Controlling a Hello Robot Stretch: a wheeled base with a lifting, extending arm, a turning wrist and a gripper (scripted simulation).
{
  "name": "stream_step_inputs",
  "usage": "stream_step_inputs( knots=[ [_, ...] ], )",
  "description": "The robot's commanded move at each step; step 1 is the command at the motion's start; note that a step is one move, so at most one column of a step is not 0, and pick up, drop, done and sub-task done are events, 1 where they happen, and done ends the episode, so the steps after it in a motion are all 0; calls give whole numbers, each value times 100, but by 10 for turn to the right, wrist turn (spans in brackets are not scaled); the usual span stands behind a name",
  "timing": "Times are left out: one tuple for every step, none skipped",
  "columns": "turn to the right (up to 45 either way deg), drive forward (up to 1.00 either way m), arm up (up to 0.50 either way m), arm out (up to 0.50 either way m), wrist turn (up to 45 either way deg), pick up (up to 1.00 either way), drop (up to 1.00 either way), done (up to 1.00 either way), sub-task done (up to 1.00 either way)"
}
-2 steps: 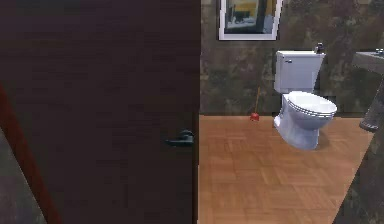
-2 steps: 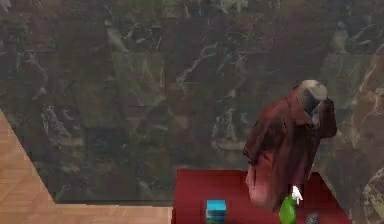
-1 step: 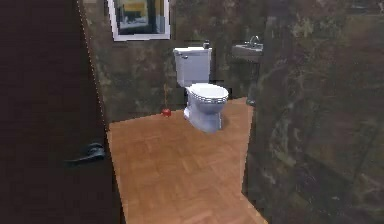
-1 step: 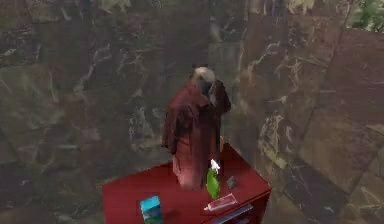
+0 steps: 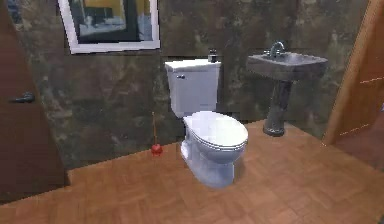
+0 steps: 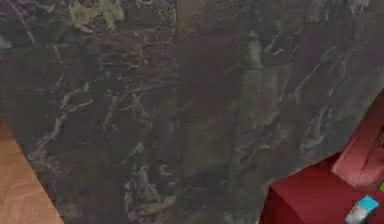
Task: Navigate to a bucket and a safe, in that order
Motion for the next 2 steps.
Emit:
stream_step_inputs(
  knots=[
    [0,65,0,0,0,0,0,0,0],
    [450,0,0,0,0,0,0,0,0]
  ],
)
